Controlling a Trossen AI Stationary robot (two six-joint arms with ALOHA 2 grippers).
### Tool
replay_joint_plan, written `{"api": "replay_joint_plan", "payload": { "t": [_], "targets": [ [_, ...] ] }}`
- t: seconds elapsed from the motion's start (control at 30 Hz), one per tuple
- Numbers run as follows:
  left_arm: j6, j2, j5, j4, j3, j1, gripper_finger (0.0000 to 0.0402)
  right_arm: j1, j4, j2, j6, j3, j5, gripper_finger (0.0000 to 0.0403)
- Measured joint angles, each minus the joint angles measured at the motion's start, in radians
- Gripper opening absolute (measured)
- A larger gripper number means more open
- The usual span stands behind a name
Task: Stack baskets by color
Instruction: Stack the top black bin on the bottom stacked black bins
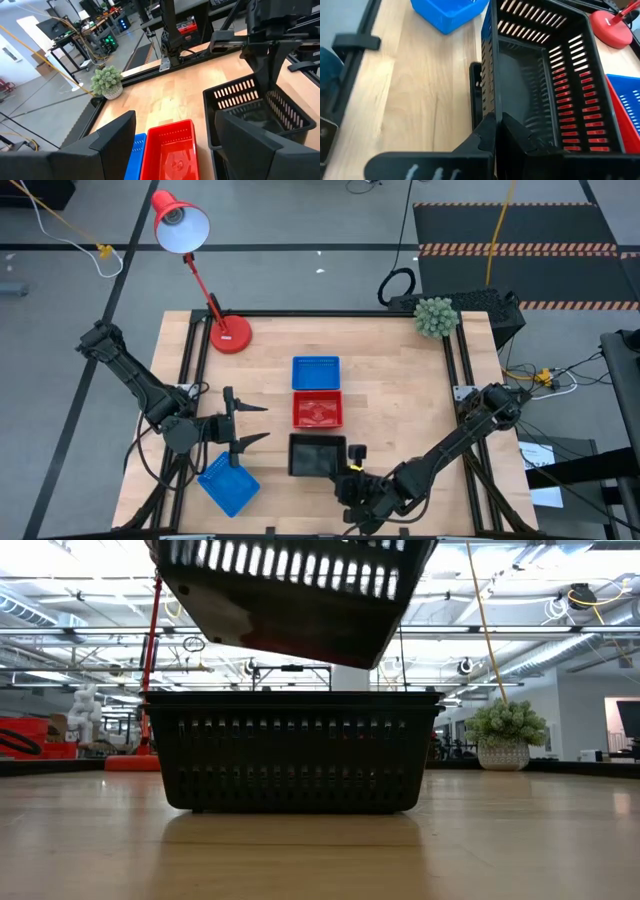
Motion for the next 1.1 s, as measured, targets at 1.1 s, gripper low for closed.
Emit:
{"api": "replay_joint_plan", "payload": {
  "t": [1.1],
  "targets": [
    [-0.001, 0.0, 0.001, 0.001, 0.0, 0.0, 0.0273, -0.01, 0.084, 0.0, -0.097, -0.108, -0.032, 0.0007]
  ]
}}
